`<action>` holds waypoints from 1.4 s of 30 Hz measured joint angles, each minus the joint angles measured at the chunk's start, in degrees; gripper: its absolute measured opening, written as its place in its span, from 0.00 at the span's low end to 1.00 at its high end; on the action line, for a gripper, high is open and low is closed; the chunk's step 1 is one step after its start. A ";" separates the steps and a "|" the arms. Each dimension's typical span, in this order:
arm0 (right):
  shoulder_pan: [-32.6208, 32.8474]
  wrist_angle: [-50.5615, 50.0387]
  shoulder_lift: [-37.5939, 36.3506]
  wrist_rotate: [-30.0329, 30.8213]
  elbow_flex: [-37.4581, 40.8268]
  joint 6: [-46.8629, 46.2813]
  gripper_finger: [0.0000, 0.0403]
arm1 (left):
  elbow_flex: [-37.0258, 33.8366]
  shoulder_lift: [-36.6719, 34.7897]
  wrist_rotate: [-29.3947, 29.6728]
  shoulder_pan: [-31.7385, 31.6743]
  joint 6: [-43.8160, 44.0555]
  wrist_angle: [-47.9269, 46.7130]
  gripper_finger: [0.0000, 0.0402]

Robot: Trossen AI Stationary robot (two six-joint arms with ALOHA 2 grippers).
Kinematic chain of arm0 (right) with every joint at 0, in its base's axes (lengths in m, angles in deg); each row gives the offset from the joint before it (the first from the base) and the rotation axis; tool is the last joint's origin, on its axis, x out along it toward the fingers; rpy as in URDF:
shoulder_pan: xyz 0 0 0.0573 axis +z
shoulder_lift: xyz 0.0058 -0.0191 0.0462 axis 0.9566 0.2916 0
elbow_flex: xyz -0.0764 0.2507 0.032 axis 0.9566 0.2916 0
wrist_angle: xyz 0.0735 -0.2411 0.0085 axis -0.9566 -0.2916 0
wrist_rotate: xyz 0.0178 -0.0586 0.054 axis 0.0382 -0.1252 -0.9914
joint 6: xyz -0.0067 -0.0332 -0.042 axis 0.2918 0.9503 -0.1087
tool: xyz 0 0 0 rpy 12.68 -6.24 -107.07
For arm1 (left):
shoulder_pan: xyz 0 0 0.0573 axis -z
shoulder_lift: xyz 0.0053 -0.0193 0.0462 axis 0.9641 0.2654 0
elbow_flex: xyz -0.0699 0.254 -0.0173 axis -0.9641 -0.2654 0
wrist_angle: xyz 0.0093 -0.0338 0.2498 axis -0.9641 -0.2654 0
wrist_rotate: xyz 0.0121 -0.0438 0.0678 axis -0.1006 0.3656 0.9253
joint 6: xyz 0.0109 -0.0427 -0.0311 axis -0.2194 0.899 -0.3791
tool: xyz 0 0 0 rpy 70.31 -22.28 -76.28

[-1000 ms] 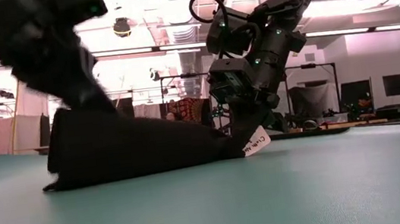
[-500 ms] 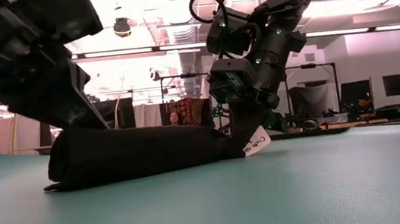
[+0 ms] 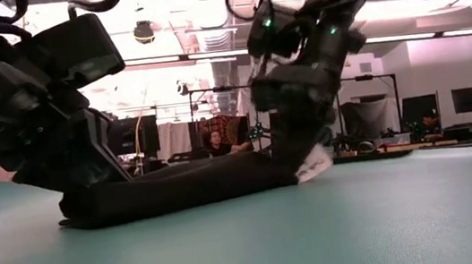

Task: Roll towel
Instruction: Roll the black towel

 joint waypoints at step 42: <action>6.44 51.99 7.89 0.80 10.22 17.06 0.04 | -0.02 -0.02 -2.84 0.35 -4.74 -3.35 0.00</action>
